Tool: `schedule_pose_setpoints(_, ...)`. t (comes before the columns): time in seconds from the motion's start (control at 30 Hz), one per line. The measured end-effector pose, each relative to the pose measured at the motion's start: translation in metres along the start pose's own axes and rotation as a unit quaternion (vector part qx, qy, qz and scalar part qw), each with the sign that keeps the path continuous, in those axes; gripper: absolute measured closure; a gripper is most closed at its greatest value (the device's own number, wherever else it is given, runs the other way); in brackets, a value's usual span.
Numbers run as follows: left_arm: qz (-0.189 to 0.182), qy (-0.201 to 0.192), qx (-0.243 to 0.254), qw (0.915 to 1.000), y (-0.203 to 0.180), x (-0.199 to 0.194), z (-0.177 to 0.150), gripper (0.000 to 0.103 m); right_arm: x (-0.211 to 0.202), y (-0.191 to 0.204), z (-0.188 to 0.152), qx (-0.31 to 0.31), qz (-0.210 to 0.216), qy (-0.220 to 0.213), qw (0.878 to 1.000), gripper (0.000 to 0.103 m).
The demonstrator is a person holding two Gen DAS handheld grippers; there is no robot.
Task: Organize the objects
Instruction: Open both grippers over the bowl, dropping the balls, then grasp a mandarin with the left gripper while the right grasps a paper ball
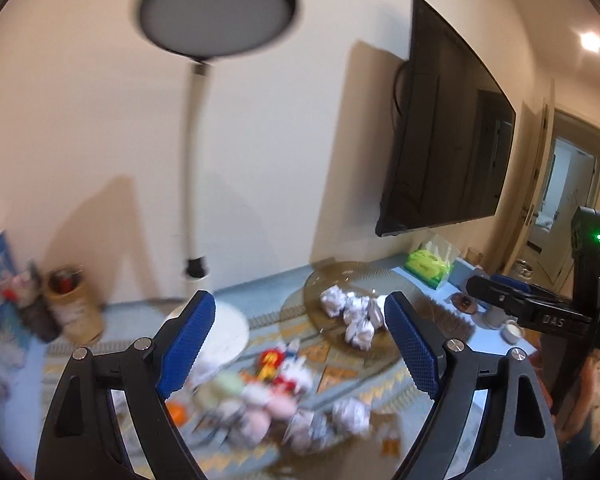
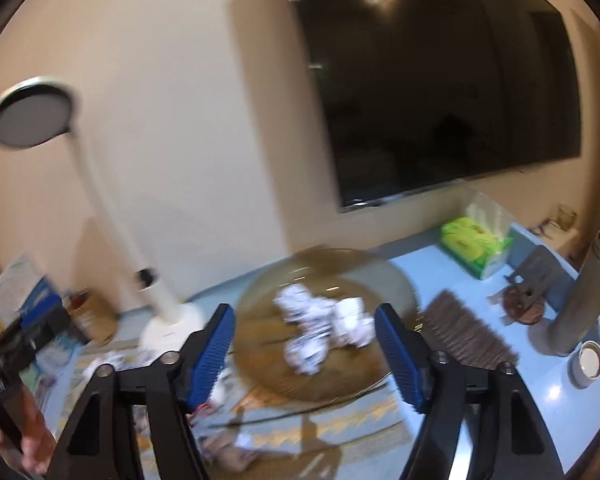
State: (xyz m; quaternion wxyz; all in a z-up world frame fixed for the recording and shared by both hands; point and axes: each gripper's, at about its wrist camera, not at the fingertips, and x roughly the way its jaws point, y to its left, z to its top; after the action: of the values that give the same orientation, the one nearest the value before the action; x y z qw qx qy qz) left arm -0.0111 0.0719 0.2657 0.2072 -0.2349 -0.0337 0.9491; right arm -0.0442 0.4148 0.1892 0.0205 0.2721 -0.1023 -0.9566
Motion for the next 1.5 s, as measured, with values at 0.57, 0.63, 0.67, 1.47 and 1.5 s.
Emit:
schedule_pose_setpoints(0.57, 0.172, 0.058, -0.157, 0.9707, 0.198, -0.032, -0.211, 0.005, -0.01, 0.2, -0.156, -0.159, 0.087, 0.009, 0.983, 0.0)
schedule_pose_setpoints(0.63, 0.171, 0.069, -0.167, 0.9686, 0.204, -0.02, -0.229, 0.005, 0.019, 0.203, -0.187, -0.166, 0.096, 0.041, 0.981, 0.0)
schedule_pose_setpoints(0.67, 0.175, 0.084, -0.174, 0.9654, 0.207, -0.014, -0.231, 0.005, 0.032, 0.206, -0.2, -0.166, 0.098, 0.058, 0.98, 0.0)
schedule_pose_setpoints(1.47, 0.122, 0.202, -0.122, 0.9641, 0.26, 0.068, -0.196, 0.01, 0.151, 0.292, -0.178, -0.047, 0.224, 0.269, 0.936, 0.017)
schedule_pose_setpoints(1.5, 0.122, 0.203, -0.112, 0.9649, 0.258, 0.071, -0.196, 0.013, 0.159, 0.297, -0.181, -0.05, 0.211, 0.273, 0.937, 0.017)
